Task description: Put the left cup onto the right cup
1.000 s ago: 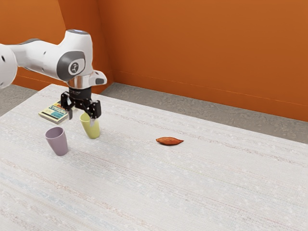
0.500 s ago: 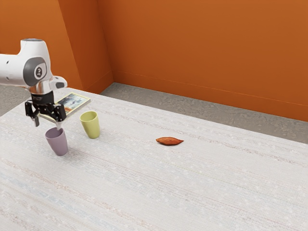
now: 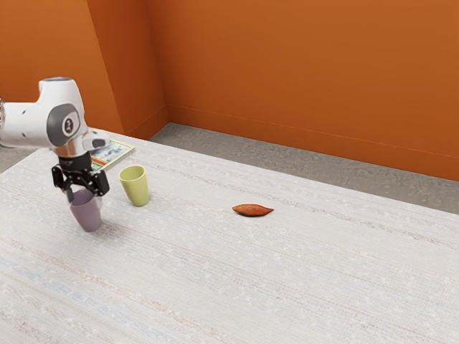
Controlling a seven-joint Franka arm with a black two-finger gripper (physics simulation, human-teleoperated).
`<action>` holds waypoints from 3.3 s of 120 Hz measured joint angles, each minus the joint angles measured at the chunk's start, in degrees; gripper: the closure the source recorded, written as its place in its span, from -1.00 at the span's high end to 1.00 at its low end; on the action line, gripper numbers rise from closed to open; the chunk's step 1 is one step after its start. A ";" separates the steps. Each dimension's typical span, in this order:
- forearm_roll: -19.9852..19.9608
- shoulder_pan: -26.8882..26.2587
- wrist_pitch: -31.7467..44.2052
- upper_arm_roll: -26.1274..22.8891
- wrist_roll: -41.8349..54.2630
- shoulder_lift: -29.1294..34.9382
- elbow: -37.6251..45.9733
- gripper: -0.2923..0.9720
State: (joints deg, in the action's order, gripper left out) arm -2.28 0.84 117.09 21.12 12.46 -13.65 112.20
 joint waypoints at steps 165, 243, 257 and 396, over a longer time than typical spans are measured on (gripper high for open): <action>0.19 1.79 5.23 -2.58 3.62 -6.96 -3.23 -0.58; 6.26 1.18 -5.28 -2.42 1.98 -6.25 -18.55 -0.70; 6.06 0.99 -6.94 -2.63 1.83 -6.33 -22.21 -0.70; 6.73 6.72 -11.35 -16.22 0.71 -17.54 -35.74 -0.70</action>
State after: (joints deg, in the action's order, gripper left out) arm 4.45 7.56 105.74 4.90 13.17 -31.19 76.46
